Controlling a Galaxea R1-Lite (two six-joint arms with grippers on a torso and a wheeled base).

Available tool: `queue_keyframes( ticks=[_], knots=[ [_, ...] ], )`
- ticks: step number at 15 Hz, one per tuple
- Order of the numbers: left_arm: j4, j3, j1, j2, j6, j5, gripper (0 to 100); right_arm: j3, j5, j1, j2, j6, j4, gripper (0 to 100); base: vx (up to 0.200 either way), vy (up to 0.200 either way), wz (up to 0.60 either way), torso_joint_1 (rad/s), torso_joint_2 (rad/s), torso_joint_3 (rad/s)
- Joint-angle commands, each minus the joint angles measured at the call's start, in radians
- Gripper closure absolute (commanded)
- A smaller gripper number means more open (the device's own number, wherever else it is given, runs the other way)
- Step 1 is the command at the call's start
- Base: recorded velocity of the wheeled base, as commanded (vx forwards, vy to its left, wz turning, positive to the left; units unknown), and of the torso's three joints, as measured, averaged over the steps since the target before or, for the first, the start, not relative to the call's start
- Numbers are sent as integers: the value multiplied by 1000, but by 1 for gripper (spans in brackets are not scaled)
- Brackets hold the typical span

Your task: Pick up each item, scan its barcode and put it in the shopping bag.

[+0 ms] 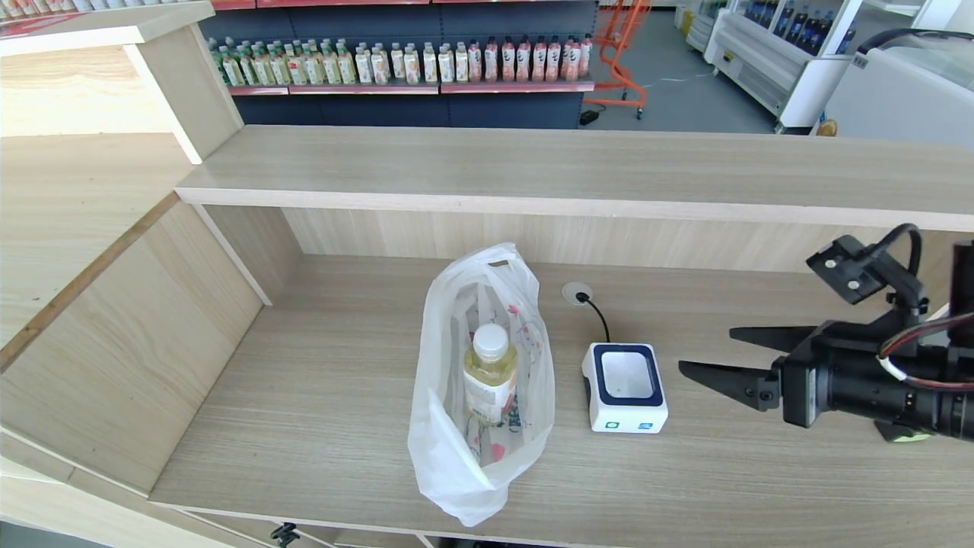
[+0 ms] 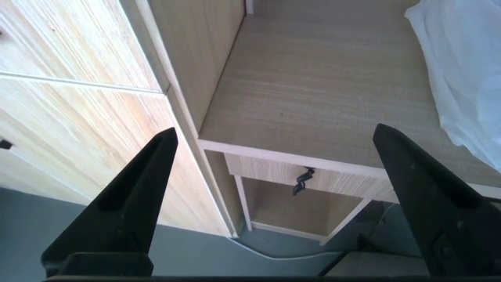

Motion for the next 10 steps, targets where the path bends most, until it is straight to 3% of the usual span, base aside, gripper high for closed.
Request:
queue_keyframes(
  ticks=[1, 6, 10],
  knots=[
    [0, 0, 0, 0, 0, 1, 0, 49, -26, -85, -162, -38, 37, 0, 0, 0, 0, 0, 0, 0],
    [0, 0, 0, 1, -3, 0, 0, 117, -45, -104, -215, -38, 35, 0, 0, 0, 0, 0, 0, 0],
    [0, 0, 0, 1, -5, 0, 0, 115, -48, -108, -217, -40, 35, 0, -200, 0, 0, 10, 4, 0]
  ],
)
